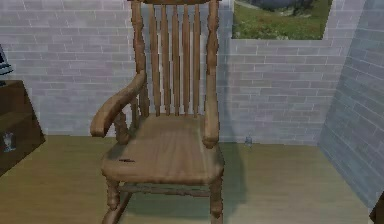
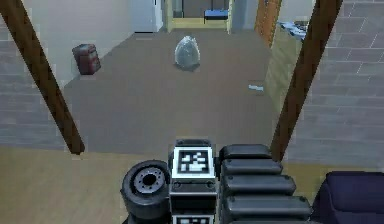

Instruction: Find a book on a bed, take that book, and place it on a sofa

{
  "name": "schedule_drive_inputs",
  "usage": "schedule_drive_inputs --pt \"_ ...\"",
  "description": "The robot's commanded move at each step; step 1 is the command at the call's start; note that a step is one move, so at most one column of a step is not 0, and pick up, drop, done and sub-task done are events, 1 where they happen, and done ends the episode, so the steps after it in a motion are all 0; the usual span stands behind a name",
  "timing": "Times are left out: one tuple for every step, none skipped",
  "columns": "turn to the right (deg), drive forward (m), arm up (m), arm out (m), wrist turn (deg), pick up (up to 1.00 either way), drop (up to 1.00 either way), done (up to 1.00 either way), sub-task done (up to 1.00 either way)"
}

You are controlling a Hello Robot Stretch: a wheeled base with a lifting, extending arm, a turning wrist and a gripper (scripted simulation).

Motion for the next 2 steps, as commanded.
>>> schedule_drive_inputs --pt "9.0 0.0 0.0 0.0 0.0 0.0 0.0 0.0 0.0" --pt "-45.0 0.0 0.0 0.0 0.0 0.0 0.0 0.0 0.0"
